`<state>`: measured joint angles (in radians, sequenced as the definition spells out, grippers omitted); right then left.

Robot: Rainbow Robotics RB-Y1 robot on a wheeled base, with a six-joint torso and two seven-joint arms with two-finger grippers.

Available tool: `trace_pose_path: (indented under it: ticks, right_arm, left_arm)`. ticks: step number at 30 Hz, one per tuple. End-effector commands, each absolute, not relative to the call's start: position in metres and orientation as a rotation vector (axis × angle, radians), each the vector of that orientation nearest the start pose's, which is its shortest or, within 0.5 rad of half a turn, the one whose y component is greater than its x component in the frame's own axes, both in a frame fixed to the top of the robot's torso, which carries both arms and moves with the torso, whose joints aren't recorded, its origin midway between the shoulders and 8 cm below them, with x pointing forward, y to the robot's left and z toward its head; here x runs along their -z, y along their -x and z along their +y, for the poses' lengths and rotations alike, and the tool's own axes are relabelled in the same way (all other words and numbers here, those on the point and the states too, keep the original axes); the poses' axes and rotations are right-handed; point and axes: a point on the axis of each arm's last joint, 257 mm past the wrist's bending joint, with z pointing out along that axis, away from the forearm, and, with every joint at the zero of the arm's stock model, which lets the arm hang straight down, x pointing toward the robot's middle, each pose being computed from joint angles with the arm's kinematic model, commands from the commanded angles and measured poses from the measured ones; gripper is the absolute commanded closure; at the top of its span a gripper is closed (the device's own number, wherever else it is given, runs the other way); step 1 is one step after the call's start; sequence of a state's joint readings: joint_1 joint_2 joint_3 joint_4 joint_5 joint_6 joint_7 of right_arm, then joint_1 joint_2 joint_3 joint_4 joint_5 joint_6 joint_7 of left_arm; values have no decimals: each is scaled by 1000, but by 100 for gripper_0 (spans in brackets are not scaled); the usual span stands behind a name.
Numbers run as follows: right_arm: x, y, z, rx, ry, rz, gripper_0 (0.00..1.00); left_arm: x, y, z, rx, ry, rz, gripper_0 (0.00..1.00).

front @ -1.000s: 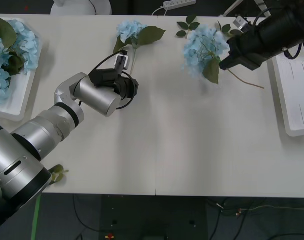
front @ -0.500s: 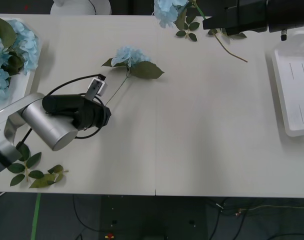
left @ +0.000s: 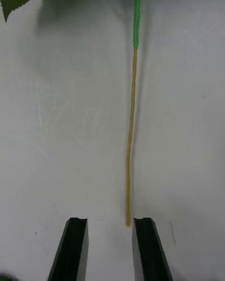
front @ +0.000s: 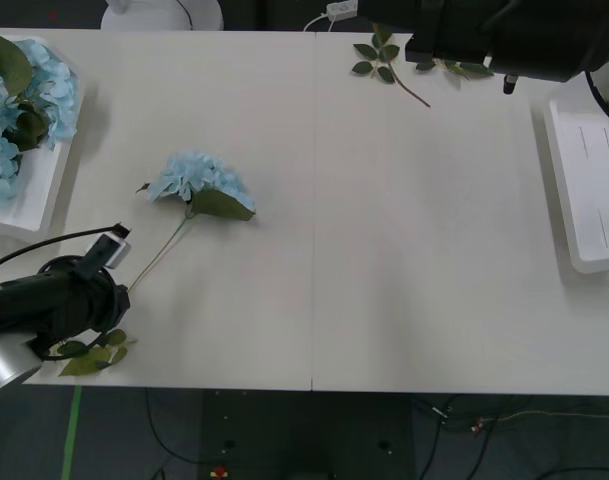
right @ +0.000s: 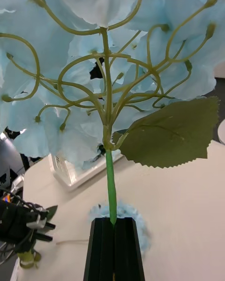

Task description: Place the red flowers into the right box and the blue flowers into the left box. If a person shows an open palm, hand one flower to the person first, then continue sorting.

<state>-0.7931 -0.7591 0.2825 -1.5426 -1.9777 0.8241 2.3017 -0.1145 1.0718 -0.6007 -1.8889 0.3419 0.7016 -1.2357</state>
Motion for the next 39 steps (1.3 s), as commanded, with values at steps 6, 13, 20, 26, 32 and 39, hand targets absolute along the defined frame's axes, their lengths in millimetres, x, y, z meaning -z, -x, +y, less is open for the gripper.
trace_pose_path:
  ticks: [6,13,20,26,32,39]
  right_arm:
    - [-54,-490,32,-1035,881,1362,100]
    - [-47,-487,50,-1019,898,1341,100]
    - [-47,-487,54,-1022,895,1338,100]
    - [-47,-487,55,-1027,892,1334,100]
    - [-47,-487,56,-1020,894,1331,100]
    - [-48,-488,55,-1016,890,1327,100]
  left_arm:
    - [295,-458,294,-131,-647,2205,0]
    - [262,-483,246,-26,-521,2330,0]
    - [253,-525,227,-20,-467,2386,0]
    - [259,-560,228,-104,-543,2406,0]
    - [283,-578,230,-162,-589,2458,0]
    - [326,-572,224,-97,-681,2524,0]
